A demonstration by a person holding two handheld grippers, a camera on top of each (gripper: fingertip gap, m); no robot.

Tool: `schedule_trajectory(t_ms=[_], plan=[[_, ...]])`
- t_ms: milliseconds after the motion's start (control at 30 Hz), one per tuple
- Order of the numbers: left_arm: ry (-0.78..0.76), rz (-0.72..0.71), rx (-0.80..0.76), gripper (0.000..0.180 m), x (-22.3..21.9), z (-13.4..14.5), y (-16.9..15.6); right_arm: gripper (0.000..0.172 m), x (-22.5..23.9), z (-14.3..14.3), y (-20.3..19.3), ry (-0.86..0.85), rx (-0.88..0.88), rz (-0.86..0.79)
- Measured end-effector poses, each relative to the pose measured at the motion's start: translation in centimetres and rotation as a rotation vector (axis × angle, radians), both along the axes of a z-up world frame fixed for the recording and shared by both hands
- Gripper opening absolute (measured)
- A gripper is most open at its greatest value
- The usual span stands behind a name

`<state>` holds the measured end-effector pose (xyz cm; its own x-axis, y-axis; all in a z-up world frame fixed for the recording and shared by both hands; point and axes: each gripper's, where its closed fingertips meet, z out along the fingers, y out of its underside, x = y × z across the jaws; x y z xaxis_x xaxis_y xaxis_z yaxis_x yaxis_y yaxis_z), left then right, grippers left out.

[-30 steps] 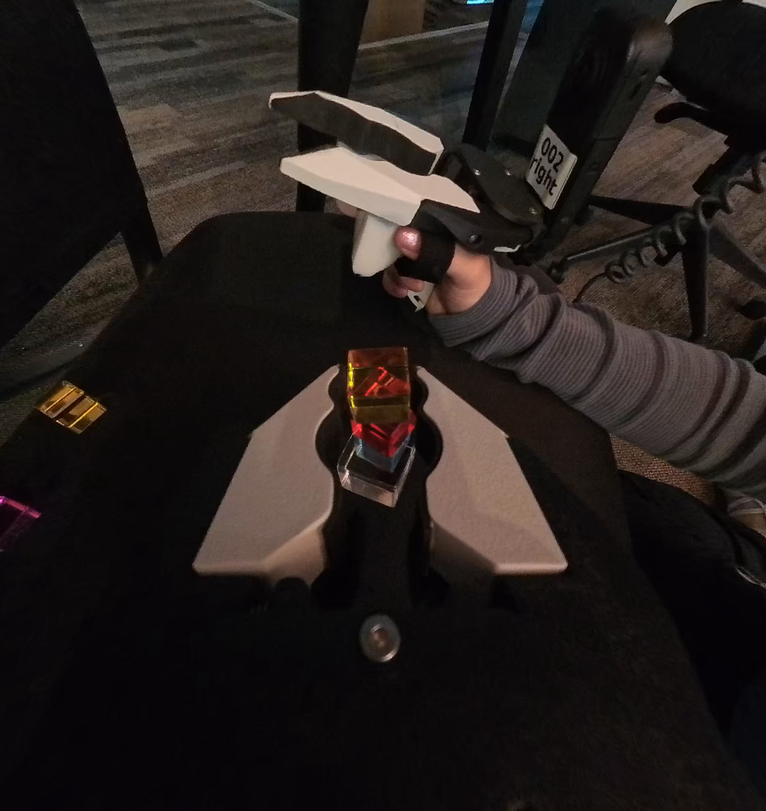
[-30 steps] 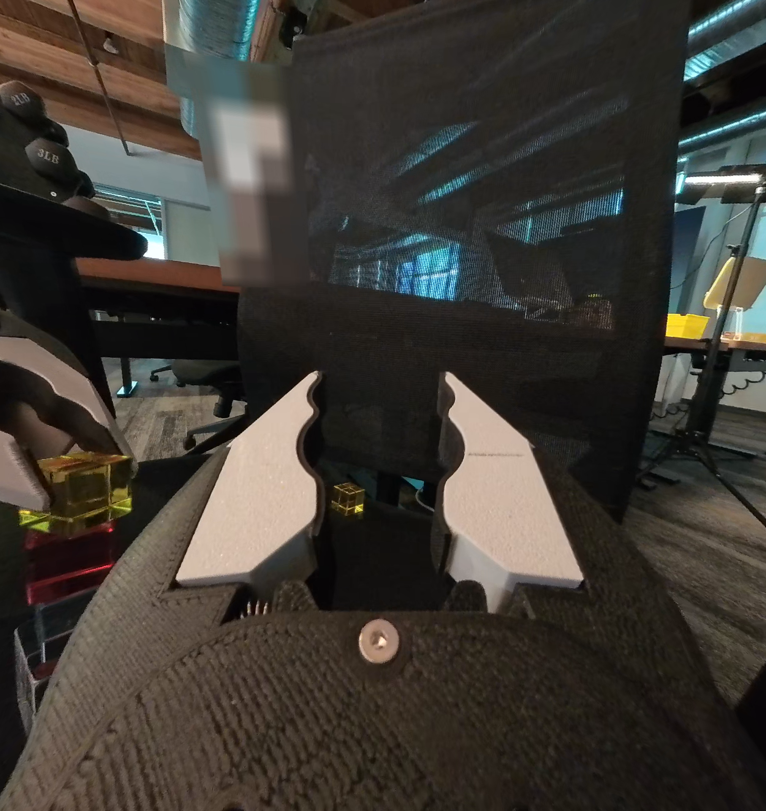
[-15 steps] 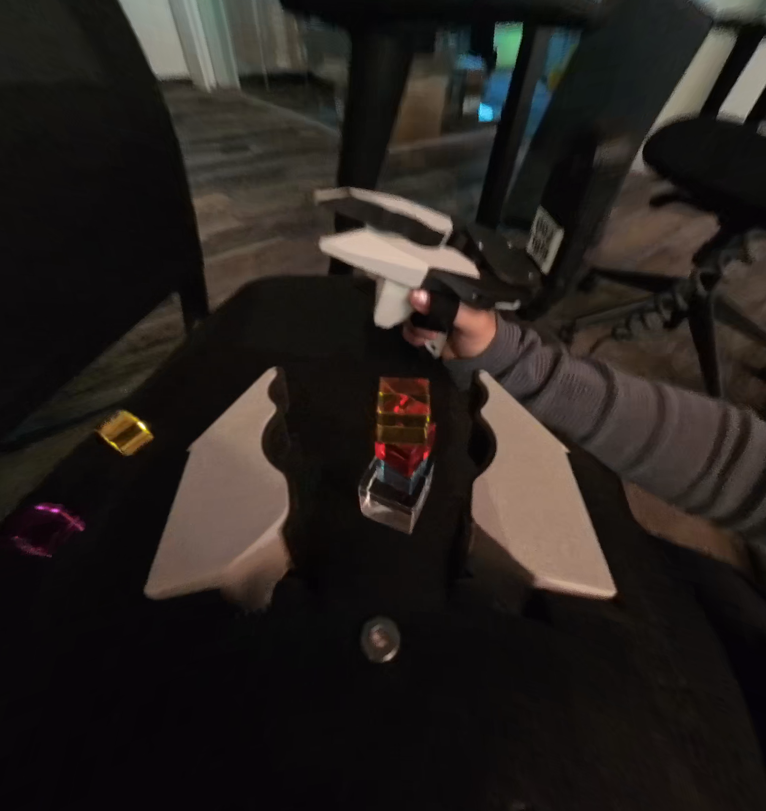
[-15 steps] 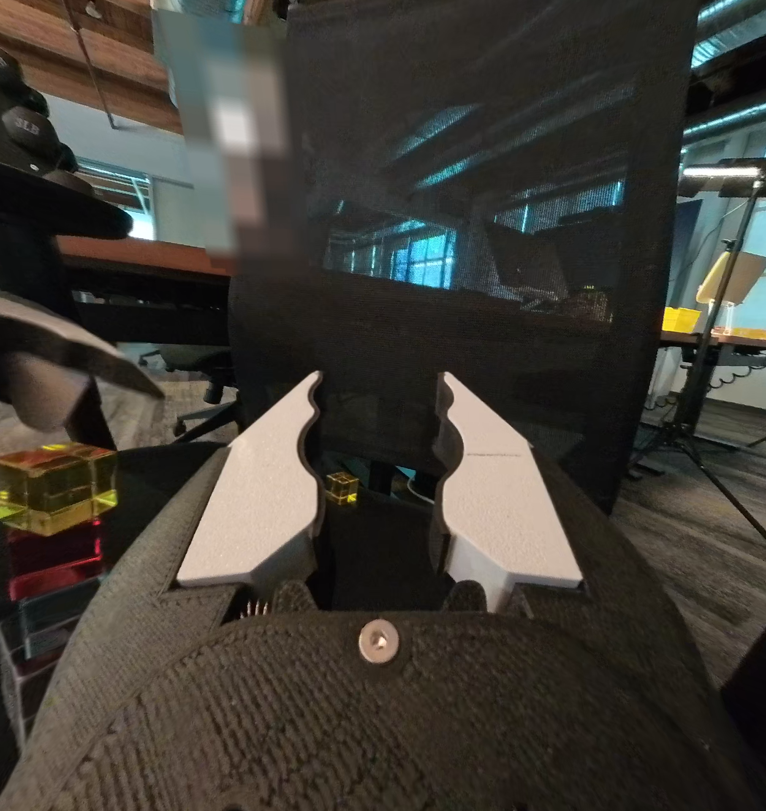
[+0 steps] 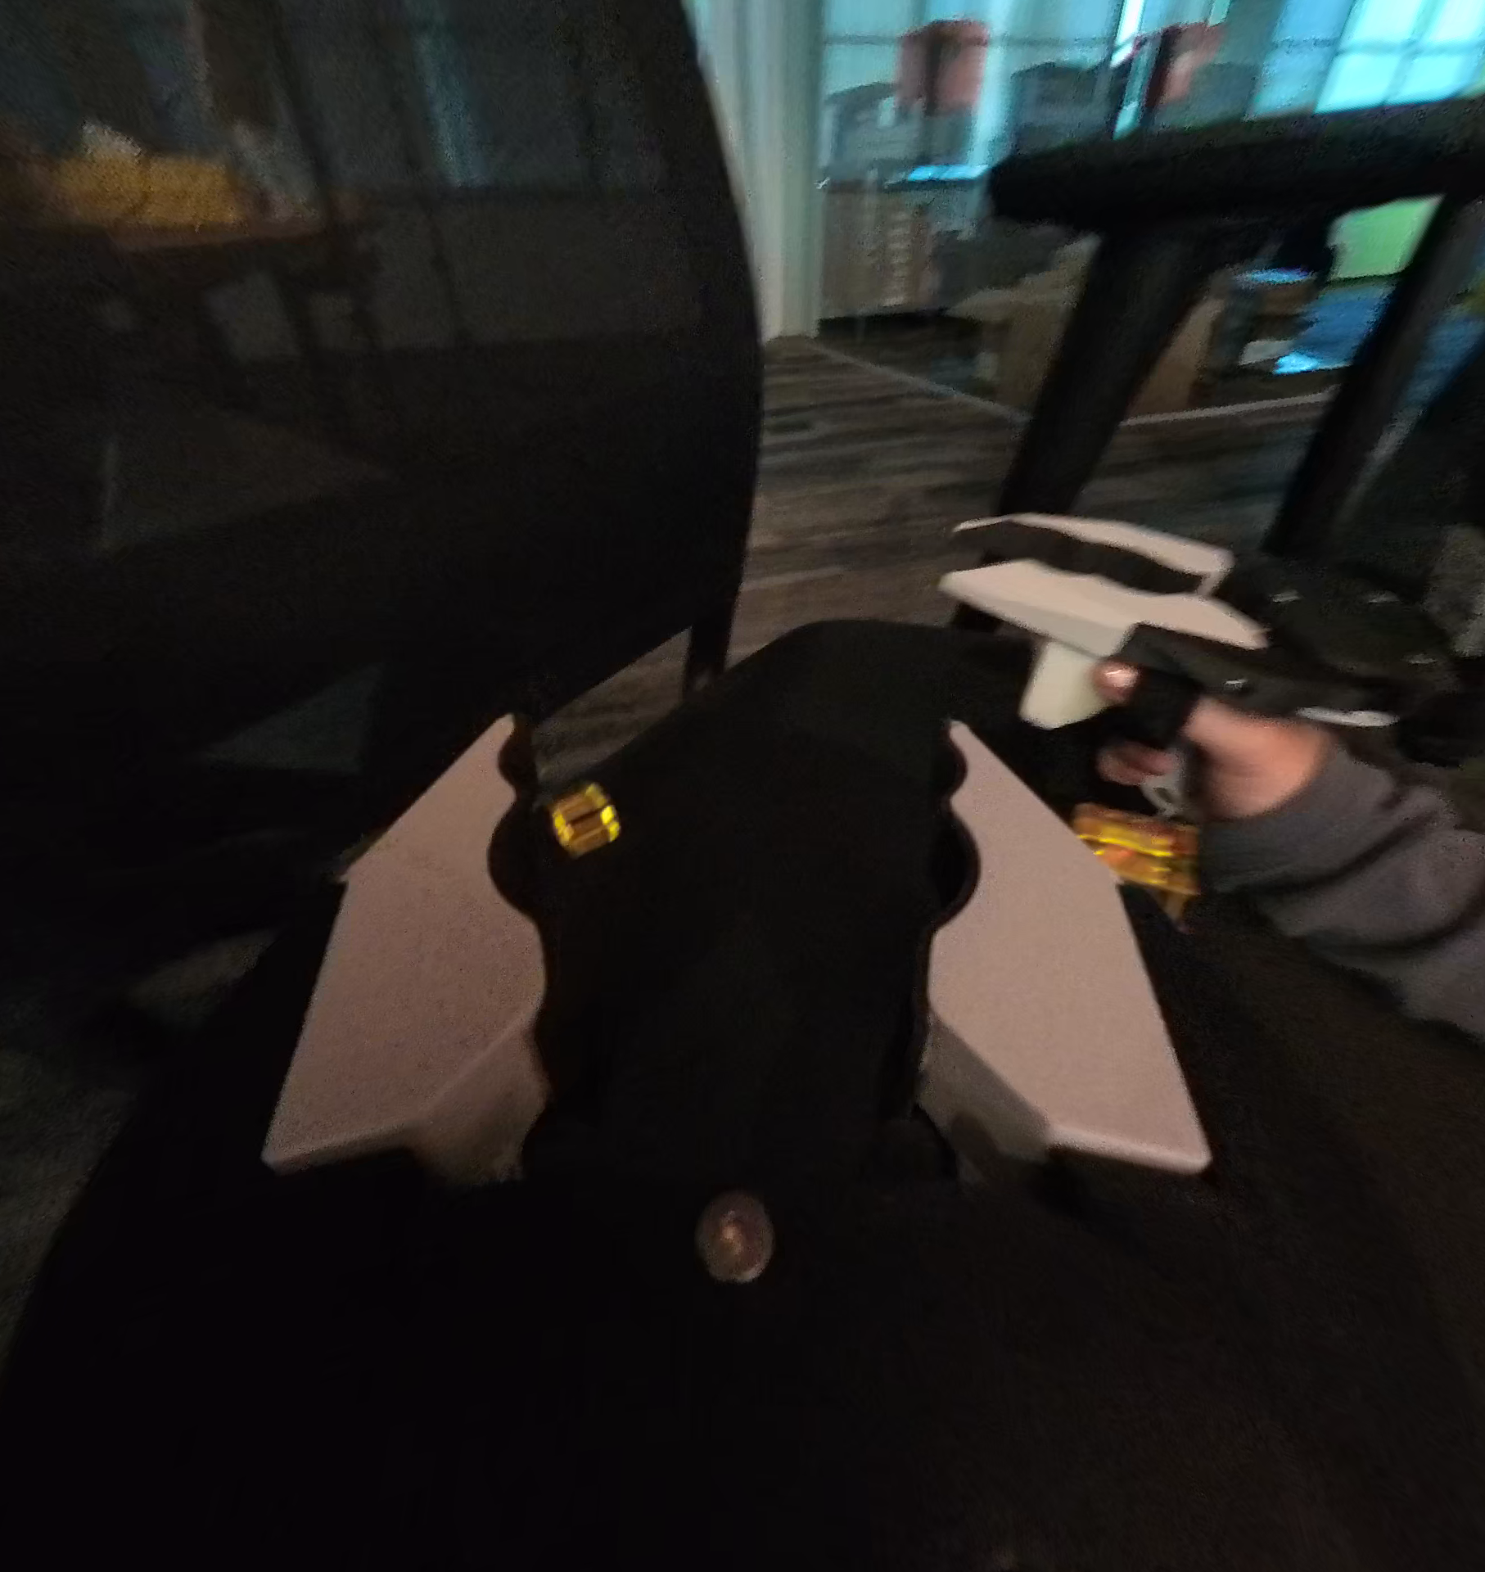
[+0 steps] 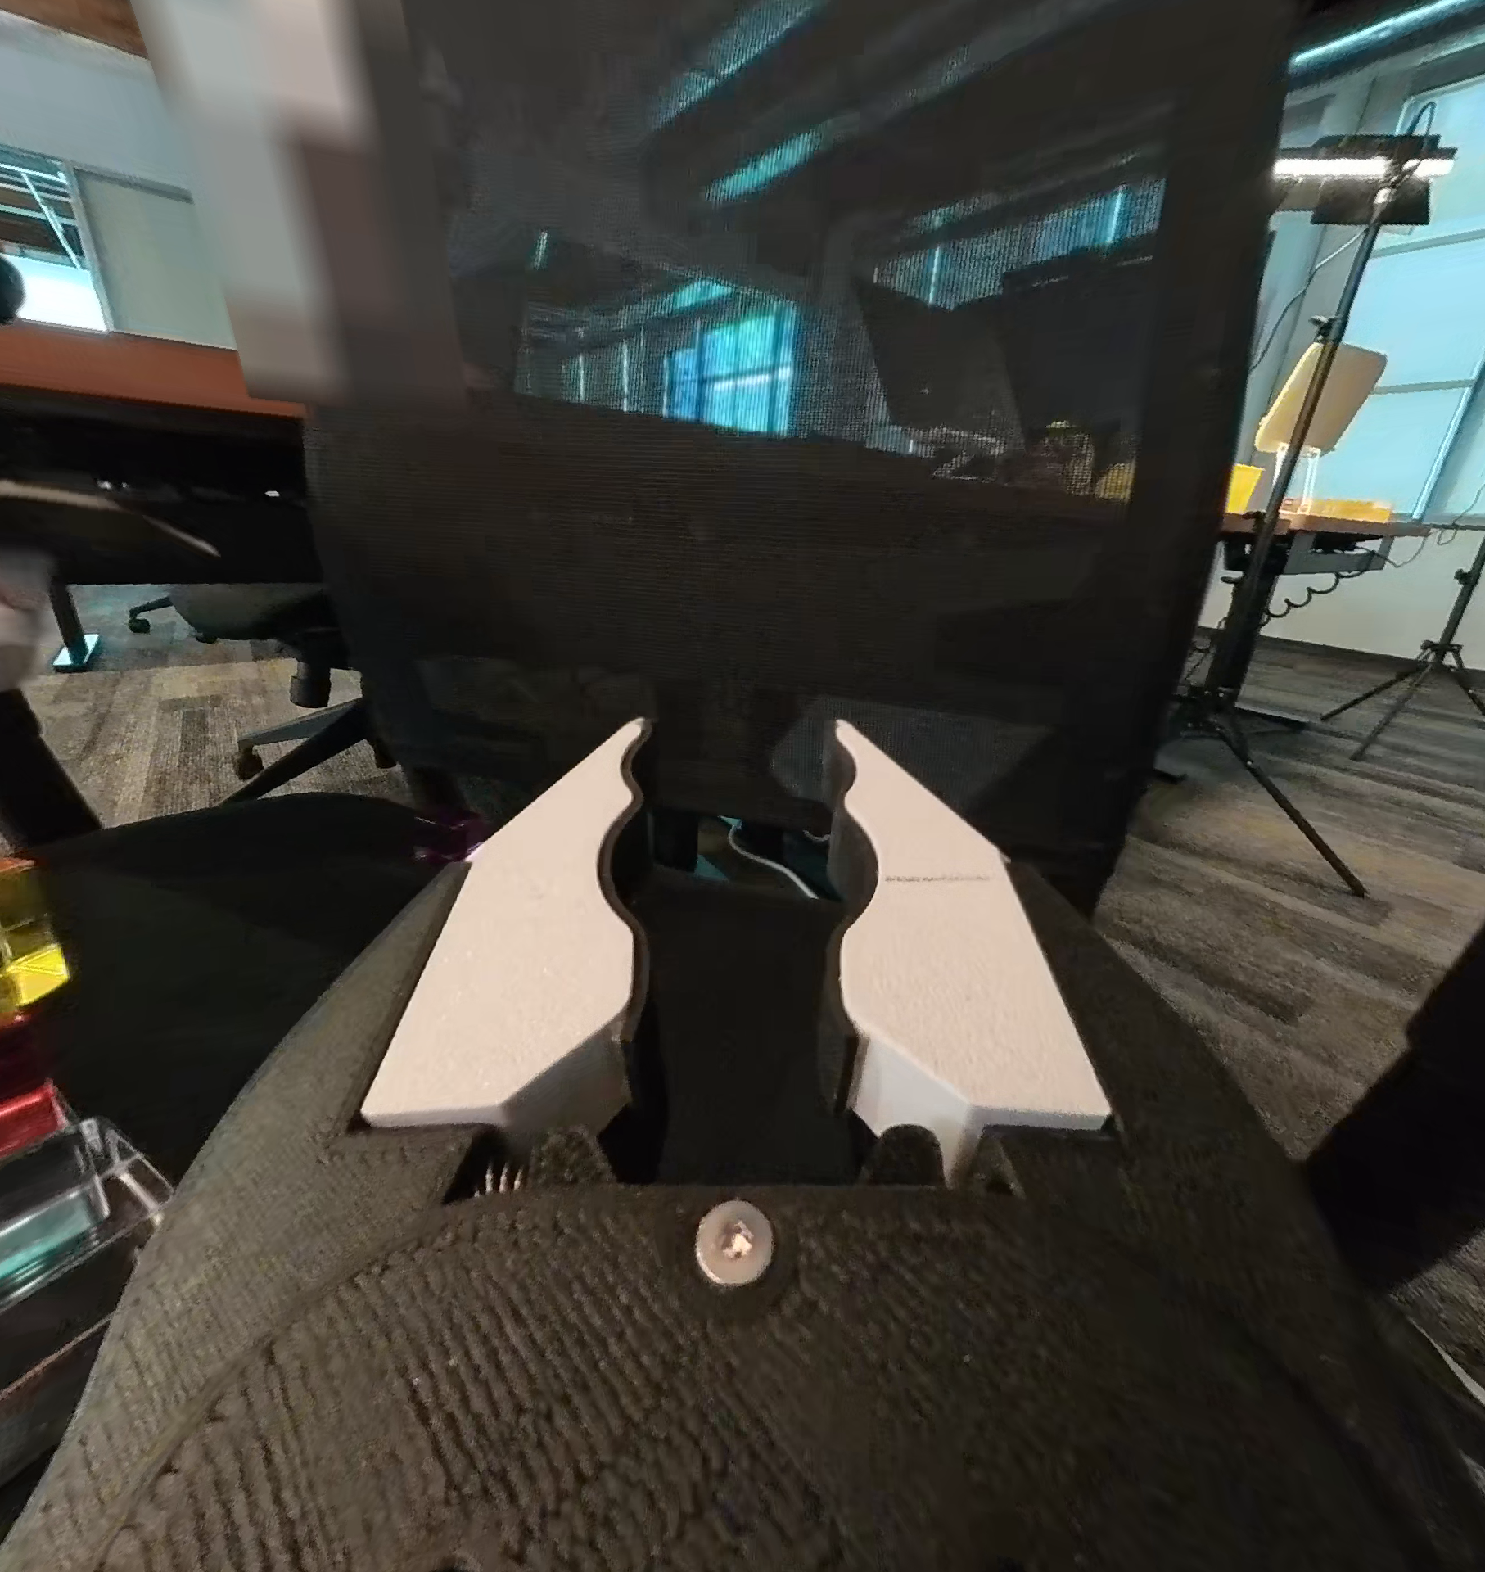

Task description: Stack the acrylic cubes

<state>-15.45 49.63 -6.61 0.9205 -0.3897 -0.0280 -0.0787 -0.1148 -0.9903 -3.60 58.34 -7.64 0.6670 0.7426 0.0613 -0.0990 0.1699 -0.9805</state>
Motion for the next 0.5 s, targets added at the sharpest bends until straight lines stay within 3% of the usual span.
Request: schedule_trajectory(t_ms=[133, 267, 500], plan=[[0.013, 0.175, -0.2, 0.087, -3.8, -4.3, 3.1, 0.037, -0.4, -0.2, -0.3, -0.012, 0.0, 0.002], [-0.045, 0.261, -0.432, 0.084, -7.0, -8.5, 5.7, 0.035, -1.1, -0.4, -0.8, -0.043, 0.01, 0.008], [-0.018, 0.355, -0.575, 0.074, -10.0, -12.1, 9.1, 0.032, -1.2, -1.2, -0.5, -0.112, 0.014, -0.046]])
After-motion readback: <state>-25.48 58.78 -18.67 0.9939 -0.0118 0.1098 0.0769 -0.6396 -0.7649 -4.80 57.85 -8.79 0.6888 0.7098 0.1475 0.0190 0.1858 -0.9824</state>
